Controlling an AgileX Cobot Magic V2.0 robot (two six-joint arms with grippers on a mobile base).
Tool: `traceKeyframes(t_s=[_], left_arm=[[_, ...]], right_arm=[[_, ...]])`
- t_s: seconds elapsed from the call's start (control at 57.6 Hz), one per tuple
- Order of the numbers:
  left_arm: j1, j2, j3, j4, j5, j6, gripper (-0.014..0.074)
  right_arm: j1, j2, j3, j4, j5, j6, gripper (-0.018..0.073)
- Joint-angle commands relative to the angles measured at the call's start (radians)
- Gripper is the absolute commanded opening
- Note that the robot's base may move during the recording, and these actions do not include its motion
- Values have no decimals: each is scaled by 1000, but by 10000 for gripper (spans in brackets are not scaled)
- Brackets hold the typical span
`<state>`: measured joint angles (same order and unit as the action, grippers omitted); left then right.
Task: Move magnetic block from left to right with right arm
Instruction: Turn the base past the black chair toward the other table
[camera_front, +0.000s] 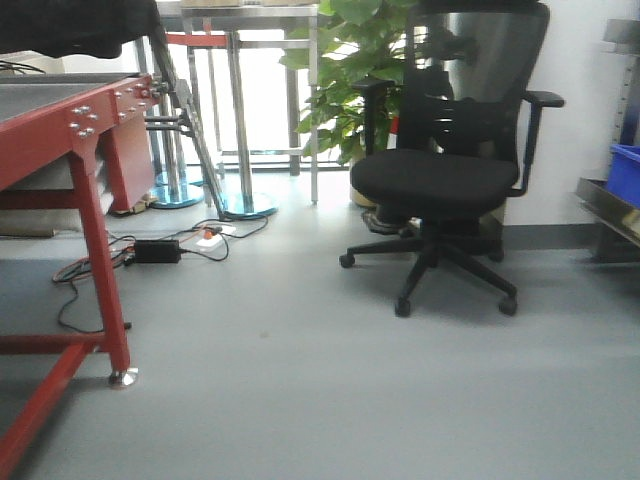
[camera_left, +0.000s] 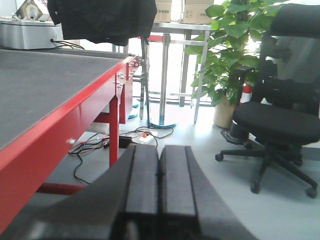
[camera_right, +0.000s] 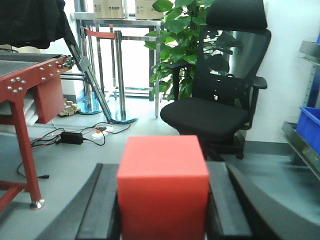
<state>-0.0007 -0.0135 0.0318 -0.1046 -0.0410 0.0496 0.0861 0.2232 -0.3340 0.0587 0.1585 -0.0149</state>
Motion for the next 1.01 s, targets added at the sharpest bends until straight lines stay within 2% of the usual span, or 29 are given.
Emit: traceKeyframes(t_s=[0.0,0.99], left_arm=[[-5,-9,9,-5,-92,2,-126],[-5,-9,9,-5,-92,2,-126]], right_arm=[[-6,10,-29,2,-89,-7,341],[-6,10,-27,2,-89,-7,341]])
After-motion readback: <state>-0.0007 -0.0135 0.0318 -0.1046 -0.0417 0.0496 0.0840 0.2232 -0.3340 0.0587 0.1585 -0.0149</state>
